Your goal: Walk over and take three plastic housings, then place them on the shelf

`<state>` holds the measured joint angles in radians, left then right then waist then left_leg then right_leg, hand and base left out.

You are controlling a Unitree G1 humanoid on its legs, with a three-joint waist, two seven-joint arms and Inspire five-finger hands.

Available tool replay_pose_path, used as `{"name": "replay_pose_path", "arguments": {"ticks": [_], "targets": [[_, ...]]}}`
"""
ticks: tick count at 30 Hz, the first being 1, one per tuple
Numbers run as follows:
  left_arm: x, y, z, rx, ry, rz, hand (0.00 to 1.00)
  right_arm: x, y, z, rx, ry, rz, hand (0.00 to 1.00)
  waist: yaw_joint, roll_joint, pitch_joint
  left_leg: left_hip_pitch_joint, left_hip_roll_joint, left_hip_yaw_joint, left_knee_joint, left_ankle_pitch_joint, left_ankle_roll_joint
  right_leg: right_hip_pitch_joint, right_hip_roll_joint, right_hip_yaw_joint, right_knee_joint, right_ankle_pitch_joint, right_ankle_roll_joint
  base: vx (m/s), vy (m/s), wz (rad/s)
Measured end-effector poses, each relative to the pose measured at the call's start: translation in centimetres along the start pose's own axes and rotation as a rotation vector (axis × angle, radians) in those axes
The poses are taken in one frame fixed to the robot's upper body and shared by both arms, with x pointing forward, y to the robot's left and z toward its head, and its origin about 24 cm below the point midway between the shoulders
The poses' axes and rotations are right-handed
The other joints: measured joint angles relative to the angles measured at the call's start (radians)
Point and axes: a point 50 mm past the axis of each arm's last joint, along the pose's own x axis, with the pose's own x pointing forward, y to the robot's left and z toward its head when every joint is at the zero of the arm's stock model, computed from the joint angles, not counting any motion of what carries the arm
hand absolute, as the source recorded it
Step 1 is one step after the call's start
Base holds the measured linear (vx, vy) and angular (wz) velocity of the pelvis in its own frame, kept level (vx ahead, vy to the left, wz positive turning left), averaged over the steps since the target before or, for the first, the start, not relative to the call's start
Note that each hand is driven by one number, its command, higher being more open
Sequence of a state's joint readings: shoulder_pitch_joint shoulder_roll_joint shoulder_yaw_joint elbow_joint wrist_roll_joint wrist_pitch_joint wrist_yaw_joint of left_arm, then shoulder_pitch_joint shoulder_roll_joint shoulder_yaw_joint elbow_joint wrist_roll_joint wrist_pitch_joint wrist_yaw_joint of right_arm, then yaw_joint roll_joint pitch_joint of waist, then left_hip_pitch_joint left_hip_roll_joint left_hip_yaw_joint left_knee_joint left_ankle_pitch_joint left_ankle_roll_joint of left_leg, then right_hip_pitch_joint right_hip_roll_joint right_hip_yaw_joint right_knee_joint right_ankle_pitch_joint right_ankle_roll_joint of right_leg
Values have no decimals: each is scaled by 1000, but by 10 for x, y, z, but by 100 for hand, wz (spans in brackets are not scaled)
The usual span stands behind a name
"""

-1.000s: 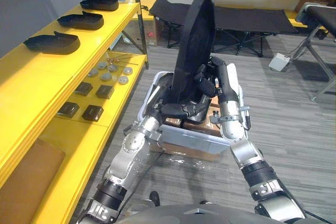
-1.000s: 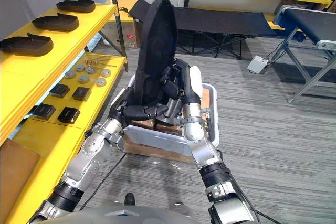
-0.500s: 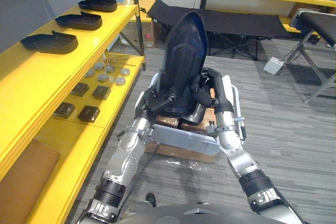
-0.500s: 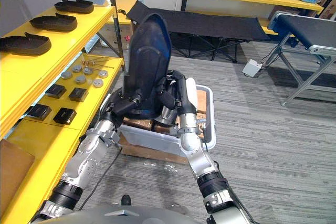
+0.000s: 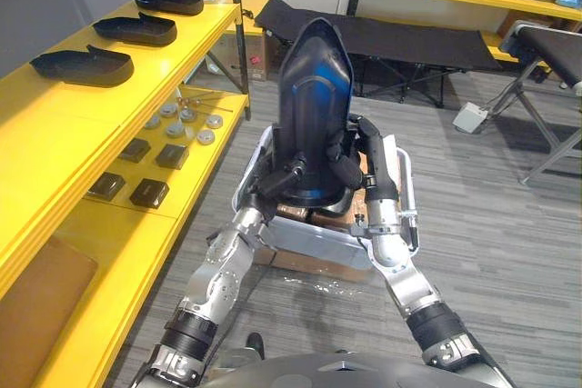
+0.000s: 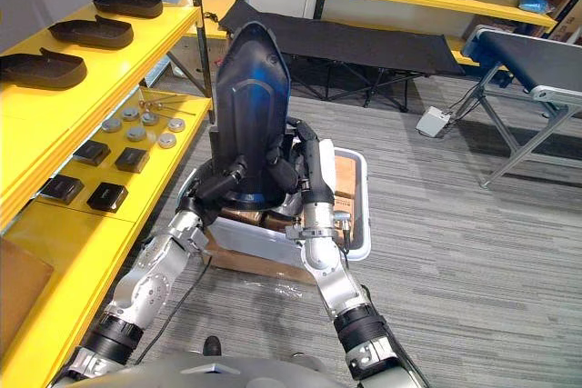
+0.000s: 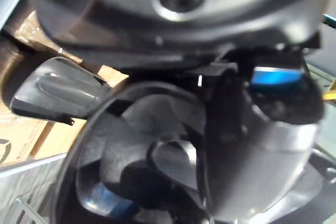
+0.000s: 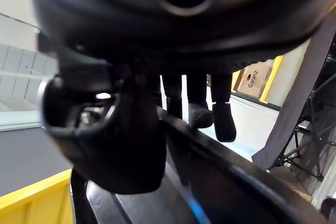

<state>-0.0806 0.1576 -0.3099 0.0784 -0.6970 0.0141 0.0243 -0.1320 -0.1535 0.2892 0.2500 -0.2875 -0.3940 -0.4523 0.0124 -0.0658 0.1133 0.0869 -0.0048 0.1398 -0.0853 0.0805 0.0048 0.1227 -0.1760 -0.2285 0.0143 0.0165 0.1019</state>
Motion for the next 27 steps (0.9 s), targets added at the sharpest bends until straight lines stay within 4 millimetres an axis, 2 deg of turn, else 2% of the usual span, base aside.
{"name": "replay_pose_path", "arguments": {"ticks": [4, 7, 9, 10, 11, 14, 17, 21, 27], "targets": [[0, -6, 9, 52, -62, 10, 0, -9, -5, 3, 47, 11, -29, 100, -4, 0, 0, -5, 0, 6, -2, -1, 0, -13, 3, 4, 7, -5, -6, 1, 1, -4], [-5, -14, 35, 170, -232, 51, 0, -15, -13, 6, 114, 28, -54, 100, -16, 1, 0, -6, -1, 19, 0, -3, 0, -26, 2, 15, 20, -5, -6, 22, 14, -11], [-11, -24, 61, 269, -437, 111, 0, -24, -25, 8, 188, 50, -85, 100, -19, 1, 1, -7, -1, 24, 1, -4, -1, -31, 2, 17, 22, -4, -4, 22, 13, -7], [-13, -25, 67, 282, -488, 130, 0, -26, -29, 8, 214, 58, -103, 100, -21, 2, 1, -6, 0, 25, 0, -5, -1, -31, 2, 18, 22, -4, -4, 11, 10, -6], [-19, -24, 80, 311, -583, 176, 0, -28, -38, 8, 267, 72, -144, 100, -26, 4, 2, -5, 0, 27, 0, -6, -1, -31, 2, 20, 23, -5, -3, -2, 10, -6], [-41, -11, 100, 363, -751, 350, 0, -34, -65, 8, 328, 70, -230, 100, -44, 18, 8, 5, 1, 46, -3, -12, -1, -36, 2, 41, 33, -18, -7, -8, 15, -15], [-58, 13, 99, 389, -766, 535, 0, -48, -87, 5, 352, 85, -264, 100, -56, 30, 7, 8, 2, 57, -4, -16, -3, -41, 3, 51, 35, -22, -6, -2, 14, -13], [-72, 36, 85, 387, -702, 687, 0, -67, -97, -5, 428, 139, -292, 100, -70, 31, 7, 6, 7, 76, -4, -19, -7, -53, 7, 70, 35, -22, -5, 7, 7, -14], [-75, 47, 70, 352, -614, 688, 0, -88, -103, -15, 375, 220, -375, 100, -78, 36, 8, -7, 6, 93, -4, -22, -6, -73, 7, 89, 34, -12, 6, 18, 14, -8]]}}
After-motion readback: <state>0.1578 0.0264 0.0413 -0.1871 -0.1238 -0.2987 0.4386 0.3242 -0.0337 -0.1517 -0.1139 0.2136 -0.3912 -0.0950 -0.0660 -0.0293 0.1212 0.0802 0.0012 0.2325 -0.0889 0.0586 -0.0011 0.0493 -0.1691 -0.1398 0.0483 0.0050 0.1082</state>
